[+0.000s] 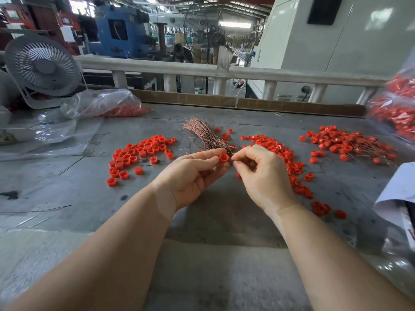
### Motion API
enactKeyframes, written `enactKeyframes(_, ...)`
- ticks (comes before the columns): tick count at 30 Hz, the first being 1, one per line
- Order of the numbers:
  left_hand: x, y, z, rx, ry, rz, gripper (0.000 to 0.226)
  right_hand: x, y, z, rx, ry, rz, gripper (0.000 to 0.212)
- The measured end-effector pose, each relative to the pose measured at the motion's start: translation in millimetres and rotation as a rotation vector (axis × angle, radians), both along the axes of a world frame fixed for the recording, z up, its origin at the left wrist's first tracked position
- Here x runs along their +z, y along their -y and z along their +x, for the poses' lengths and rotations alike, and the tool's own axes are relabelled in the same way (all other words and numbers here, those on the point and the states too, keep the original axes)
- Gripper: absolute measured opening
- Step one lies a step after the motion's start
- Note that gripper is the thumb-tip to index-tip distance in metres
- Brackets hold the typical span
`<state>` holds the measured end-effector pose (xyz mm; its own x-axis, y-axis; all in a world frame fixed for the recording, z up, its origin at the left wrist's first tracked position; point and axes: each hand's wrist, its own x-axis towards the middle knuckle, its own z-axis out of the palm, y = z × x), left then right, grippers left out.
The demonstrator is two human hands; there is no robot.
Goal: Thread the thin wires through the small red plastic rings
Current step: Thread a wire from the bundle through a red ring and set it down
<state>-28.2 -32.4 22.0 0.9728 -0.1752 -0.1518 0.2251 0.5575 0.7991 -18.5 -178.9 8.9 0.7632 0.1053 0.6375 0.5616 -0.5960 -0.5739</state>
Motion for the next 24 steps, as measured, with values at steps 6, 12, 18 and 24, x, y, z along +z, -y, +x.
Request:
enactKeyframes(6,-1.3,-0.1,1.1,-0.011,0.002,-0.031,0.026,-0.4,-0.1,0.4,0.008,0.015,0.02,0.011)
enactKeyframes(12,-1.5,-0.3,-0.3,0.002,0.0,-0.049,0.025,-0.2,-0.7,0.4,0.008,0.039,0.016,0.011)
enactKeyframes(18,-0.1,0.2,0.1,0.004,-0.005,-0.087,0.025,-0.1,-0.7,1.0,0.015,0.035,0.031,0.012)
enactKeyframes(24,0.6,0.8,-0.5,-0.002,-0.007,-0.095,0.03,-0.2,-1.1,1.5,0.011,0.044,0.041,0.011)
